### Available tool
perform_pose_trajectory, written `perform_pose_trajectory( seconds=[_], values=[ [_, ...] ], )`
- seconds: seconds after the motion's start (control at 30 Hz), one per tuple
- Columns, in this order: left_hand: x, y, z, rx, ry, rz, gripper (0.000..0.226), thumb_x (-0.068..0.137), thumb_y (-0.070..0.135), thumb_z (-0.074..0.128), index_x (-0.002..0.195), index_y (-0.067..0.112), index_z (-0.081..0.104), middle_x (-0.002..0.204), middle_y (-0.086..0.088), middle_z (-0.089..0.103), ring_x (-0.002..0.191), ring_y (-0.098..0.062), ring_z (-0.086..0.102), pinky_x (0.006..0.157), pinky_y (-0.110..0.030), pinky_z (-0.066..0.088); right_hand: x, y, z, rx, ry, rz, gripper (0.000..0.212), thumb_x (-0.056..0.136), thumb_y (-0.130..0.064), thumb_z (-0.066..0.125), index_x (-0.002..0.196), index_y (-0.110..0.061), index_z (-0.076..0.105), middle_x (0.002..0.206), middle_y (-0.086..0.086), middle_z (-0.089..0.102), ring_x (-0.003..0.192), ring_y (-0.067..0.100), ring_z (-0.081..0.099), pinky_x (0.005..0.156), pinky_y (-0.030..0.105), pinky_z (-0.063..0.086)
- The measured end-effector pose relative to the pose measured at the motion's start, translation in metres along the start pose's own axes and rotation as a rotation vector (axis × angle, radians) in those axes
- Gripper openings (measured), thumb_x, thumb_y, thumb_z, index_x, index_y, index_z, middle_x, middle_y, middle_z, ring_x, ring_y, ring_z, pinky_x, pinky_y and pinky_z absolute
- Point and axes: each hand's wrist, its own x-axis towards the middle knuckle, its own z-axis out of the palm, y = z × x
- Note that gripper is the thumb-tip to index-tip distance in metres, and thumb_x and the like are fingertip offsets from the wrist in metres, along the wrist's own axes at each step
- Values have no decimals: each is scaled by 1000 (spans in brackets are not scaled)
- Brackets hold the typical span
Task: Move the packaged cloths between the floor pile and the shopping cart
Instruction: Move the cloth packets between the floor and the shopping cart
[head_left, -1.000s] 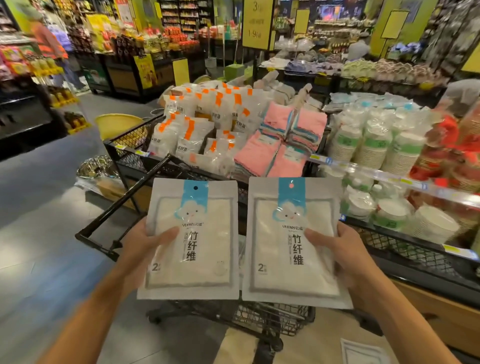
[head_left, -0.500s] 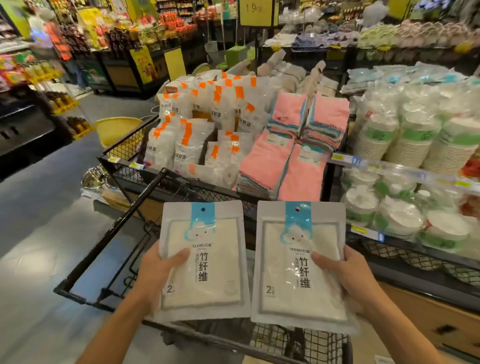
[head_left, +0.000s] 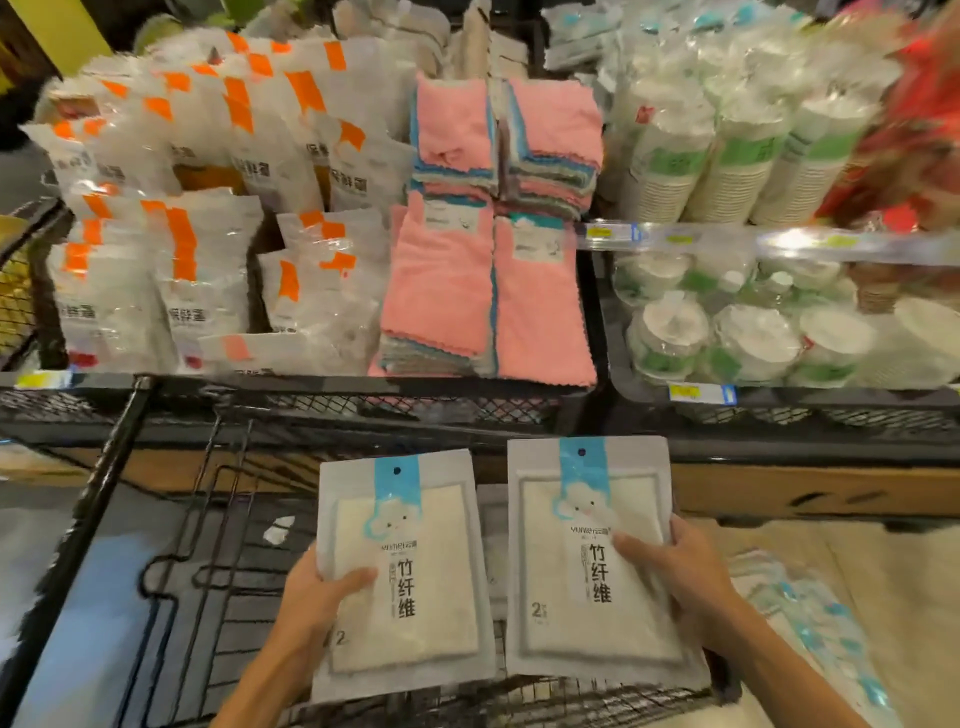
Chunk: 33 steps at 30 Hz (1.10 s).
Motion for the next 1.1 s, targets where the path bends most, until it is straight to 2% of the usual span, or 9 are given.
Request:
perform_pose_trajectory(
  seconds=[0.1,0.27,0.43,0.63,0.73,0.8,0.9,1.0,1.1],
  values=[
    [42,-25,2,36,-48,-56,44,76,-17,72,110,8,64,97,-16,78,86,-37,75,70,-48,61,24,31,14,11,53,69,32,88,-1,73,117,1,60,95,20,79,83,39,78,70,56,65],
    [107,-69,10,105,-97,-81,46,78,-13,74,115,13,63,104,-10,77,91,-30,76,72,-47,62,72,74,35,-22,89,128,26,88,-1,73,112,1,63,92,17,79,82,36,79,64,45,64],
    [173,-110,22,148,-107,-99,48,80,-9,75,121,15,64,110,-8,77,99,-29,74,84,-54,60,134,112,48,-117,114,152,28,88,-4,75,113,1,64,91,13,80,82,32,79,70,48,65],
    [227,-155,32,183,-53,-118,44,79,-4,76,117,13,66,104,-6,77,92,-22,75,68,-29,61,206,151,64,-163,148,171,17,90,-5,74,105,-5,65,79,5,79,65,16,77,49,27,59],
    [247,-179,28,239,-55,-114,55,72,5,82,123,14,63,110,-8,75,100,-30,72,81,-49,62,234,175,67,-215,161,198,28,88,-13,79,110,-2,66,98,12,79,80,26,79,62,37,64],
    [257,-191,26,269,-45,-127,51,76,4,83,122,12,62,109,-10,75,99,-32,73,83,-55,61,244,185,71,-251,160,217,29,88,-17,78,111,-4,67,99,10,79,86,29,78,67,39,63],
    [266,-200,33,335,-61,-93,44,81,14,83,121,9,63,104,-8,76,92,-22,76,71,-39,64,256,196,79,-289,175,237,24,90,-15,77,111,-9,67,97,5,77,89,25,76,69,38,62],
    [270,-205,43,438,-39,-36,64,78,41,85,125,13,52,109,-4,72,95,-21,73,77,-46,63,260,202,89,-431,212,196,36,89,-25,80,114,-8,61,104,5,73,95,29,73,84,51,62],
    [267,-207,57,491,41,-44,60,91,16,74,138,7,37,121,1,57,115,-25,59,92,-32,48,257,200,98,-532,285,145,47,92,-27,77,122,-8,46,111,-1,58,99,24,62,86,43,57]
  ],
)
